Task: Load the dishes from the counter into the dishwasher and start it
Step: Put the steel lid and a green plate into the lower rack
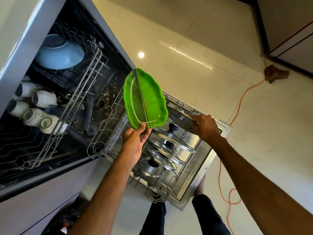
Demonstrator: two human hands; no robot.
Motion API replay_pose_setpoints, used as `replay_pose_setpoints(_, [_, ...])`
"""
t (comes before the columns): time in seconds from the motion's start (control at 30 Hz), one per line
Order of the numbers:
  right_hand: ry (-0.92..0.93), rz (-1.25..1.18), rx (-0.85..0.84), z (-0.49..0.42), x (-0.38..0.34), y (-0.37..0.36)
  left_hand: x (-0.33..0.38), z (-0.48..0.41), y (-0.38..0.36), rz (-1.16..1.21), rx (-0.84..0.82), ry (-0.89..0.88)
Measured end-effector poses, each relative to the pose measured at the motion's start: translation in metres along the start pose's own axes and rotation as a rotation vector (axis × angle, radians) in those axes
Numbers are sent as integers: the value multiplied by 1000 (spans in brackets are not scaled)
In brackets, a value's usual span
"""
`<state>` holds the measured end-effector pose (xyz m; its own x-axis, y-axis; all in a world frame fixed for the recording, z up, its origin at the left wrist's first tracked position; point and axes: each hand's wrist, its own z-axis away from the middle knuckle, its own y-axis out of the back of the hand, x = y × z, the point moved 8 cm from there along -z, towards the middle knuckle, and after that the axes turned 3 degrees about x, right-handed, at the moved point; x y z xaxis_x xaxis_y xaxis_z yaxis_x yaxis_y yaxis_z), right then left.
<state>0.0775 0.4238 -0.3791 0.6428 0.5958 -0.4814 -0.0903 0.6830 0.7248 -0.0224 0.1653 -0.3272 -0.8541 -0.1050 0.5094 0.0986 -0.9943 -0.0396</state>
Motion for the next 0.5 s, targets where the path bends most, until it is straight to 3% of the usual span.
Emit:
replay_pose_setpoints(0.27, [-73,-26,-85,-4,-12,-4,13,-4,13,-69,12,-61])
replay_pose_setpoints(0.5, [141,-247,326,39,-106,35,14,9,65,-63,97,-92])
